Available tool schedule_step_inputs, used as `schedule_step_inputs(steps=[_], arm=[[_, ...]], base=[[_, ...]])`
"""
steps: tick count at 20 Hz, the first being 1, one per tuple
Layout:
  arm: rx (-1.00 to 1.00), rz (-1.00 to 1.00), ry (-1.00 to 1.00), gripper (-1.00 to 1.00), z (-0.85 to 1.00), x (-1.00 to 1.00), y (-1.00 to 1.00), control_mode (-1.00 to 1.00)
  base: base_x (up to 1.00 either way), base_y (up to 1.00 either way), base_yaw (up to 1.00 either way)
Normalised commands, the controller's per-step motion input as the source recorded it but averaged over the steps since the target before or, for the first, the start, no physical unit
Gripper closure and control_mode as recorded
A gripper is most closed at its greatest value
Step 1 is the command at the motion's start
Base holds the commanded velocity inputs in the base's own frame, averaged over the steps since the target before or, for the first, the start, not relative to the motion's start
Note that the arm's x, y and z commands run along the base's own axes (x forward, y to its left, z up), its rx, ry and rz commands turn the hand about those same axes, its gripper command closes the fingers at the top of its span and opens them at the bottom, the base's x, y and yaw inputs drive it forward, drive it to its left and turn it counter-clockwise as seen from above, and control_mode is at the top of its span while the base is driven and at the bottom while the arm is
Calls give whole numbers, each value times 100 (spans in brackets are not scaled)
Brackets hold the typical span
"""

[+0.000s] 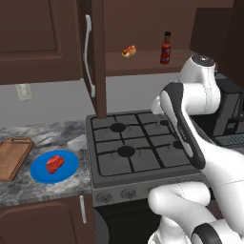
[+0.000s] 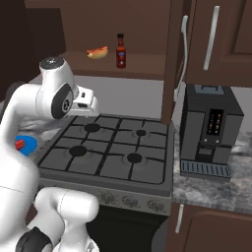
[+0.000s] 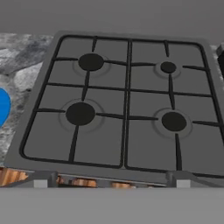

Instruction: Pick the steak from the plate and place it on the cutting board. Then pick the condiment bottle from the cabinet and place it next to the cutting board.

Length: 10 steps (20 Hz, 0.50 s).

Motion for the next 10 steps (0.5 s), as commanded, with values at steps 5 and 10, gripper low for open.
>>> schedule_step_inputs(steps=[5,10], arm=[[0,1,-6,-100,7,-31,0,-100],[0,0,-7,-100,9,-29,0,-100]], base=[[0,0,0],[0,0,0]])
